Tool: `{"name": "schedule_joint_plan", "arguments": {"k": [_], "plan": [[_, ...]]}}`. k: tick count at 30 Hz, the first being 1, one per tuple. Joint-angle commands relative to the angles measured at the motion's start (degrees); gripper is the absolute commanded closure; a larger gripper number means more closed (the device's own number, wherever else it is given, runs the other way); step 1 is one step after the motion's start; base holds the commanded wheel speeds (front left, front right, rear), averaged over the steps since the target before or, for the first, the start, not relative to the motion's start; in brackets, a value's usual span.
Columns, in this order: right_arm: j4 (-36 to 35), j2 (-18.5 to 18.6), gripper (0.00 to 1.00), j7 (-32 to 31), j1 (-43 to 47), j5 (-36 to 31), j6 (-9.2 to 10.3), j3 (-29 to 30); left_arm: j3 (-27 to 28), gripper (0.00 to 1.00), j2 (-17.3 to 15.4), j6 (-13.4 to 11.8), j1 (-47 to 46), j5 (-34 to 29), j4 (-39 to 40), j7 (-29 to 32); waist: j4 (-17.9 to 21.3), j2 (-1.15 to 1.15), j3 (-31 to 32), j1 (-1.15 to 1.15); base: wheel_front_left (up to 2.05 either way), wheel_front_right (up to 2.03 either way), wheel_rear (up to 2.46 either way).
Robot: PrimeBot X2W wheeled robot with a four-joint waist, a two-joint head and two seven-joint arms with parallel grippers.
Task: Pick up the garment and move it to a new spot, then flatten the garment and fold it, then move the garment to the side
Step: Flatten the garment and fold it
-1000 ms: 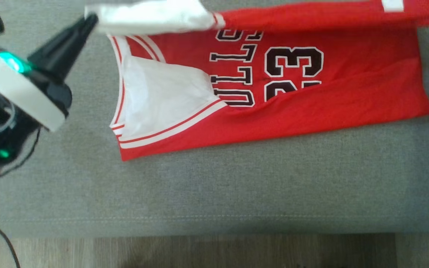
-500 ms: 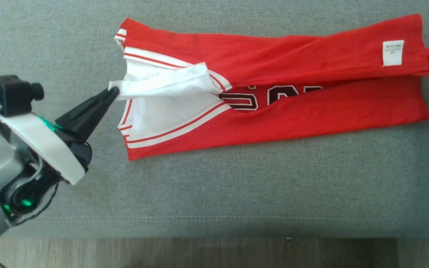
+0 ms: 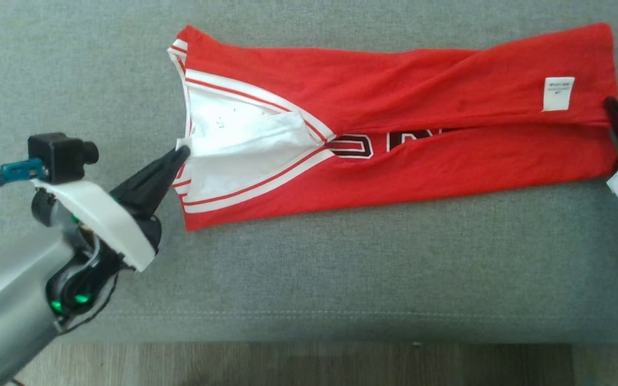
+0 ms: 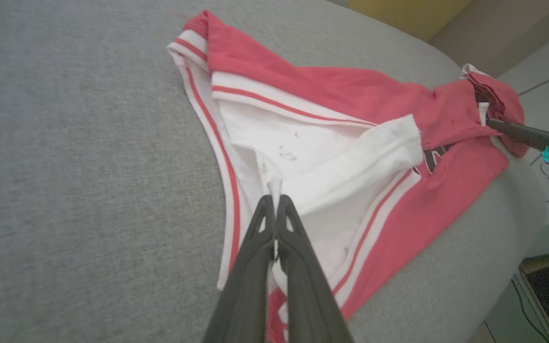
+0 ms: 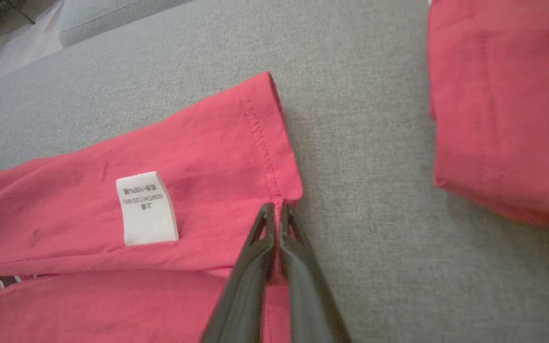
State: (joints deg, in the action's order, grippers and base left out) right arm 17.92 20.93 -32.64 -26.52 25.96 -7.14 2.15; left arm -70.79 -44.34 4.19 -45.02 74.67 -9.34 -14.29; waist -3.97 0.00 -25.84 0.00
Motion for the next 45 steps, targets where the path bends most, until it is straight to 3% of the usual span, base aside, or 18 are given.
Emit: {"name": "schedule_joint_plan", "arguments": {"k": [1, 2, 7, 11, 12, 13, 14, 21, 26, 30, 36, 45], "plan": [[-1.73, 0.32, 0.00, 0.83, 1.23, -0.54, -0.35, 0.00, 4.39, 0.45, -1.21, -0.92, 0.14, -0.49, 0.04, -0.70, 0.10, 0.00, 0.75, 0.00, 0.00, 0.00, 0.00], [-1.75, 0.12, 0.00, 1.64, 1.34, -0.80, -0.35, 0.13, 5.72, 0.00, -0.39, -1.40, 0.92, -0.72, -0.32, -0.70, 0.15, 0.00, 1.19, 0.00, 0.00, 0.00, 0.00], [-2.49, -0.96, 0.00, 8.12, 2.20, -3.57, -0.35, 1.17, 14.35, 0.00, 3.13, -4.61, 6.91, -4.79, -1.25, -0.71, 0.77, 0.00, 4.05, 0.00, 0.00, 0.00, 0.00], [-2.06, -2.38, 0.00, 15.11, 4.08, -6.95, -0.35, 2.61, 26.57, 0.00, 7.07, -10.23, 14.95, -13.06, 0.40, -0.71, 0.93, 0.00, 6.88, 0.00, 0.00, 0.00, 0.00], [-1.95, -2.98, 0.00, 17.02, 4.70, -7.61, -0.35, 2.92, 29.94, 0.00, 8.54, -12.01, 17.35, -15.18, 1.10, -0.71, 0.84, 0.00, 7.56, 0.00, 0.00, 0.00, 0.00], [-1.77, -4.51, 0.00, 20.58, 6.01, -8.03, -0.35, 3.11, 36.36, 0.00, 12.01, -14.99, 22.22, -19.37, 3.05, -0.71, 0.65, 0.00, 8.84, 0.00, 0.00, 0.00, 0.00], [-1.70, -5.15, 0.00, 22.30, 6.65, -8.09, -0.35, 3.00, 39.27, 0.00, 13.96, -16.05, 24.69, -21.29, 4.19, -0.71, 0.56, 0.00, 9.39, 0.00, 0.00, 0.00, 0.00], [2.61, -7.78, 0.00, 30.28, 9.29, -9.15, -0.35, 3.91, 49.67, 0.00, 26.02, -19.52, 36.15, -38.32, 11.56, -0.71, -1.26, 0.00, 11.61, 0.00, 0.00, 0.00, 0.00], [8.43, -8.88, 0.00, 31.44, 8.03, -9.71, -0.35, 7.26, 53.40, 0.00, 33.89, -19.21, 40.25, -48.64, 14.57, -0.71, -3.33, 0.00, 12.55, 0.00, 0.00, 0.00, 0.00], [12.68, -8.96, 0.00, 30.47, 5.92, -10.76, -0.35, 9.44, 53.31, 0.00, 36.27, -17.95, 41.42, -55.64, 15.20, -0.71, -4.66, 0.00, 12.81, 0.00, 0.00, 0.00, 0.00], [20.56, -7.45, 0.00, 28.75, 1.29, -15.18, -0.35, 12.33, 51.21, 0.00, 38.39, -16.68, 41.88, -65.95, 14.31, -0.71, -7.31, 0.00, 12.90, 0.00, 0.00, 0.00, 0.00], [30.65, -5.85, 0.00, 22.10, -3.36, -22.26, -0.35, 15.09, 50.23, 0.00, 39.77, -15.50, 41.74, -70.63, 12.78, -0.71, -9.52, 0.00, 12.32, 0.00, 0.00, 0.00, 0.00]]}}
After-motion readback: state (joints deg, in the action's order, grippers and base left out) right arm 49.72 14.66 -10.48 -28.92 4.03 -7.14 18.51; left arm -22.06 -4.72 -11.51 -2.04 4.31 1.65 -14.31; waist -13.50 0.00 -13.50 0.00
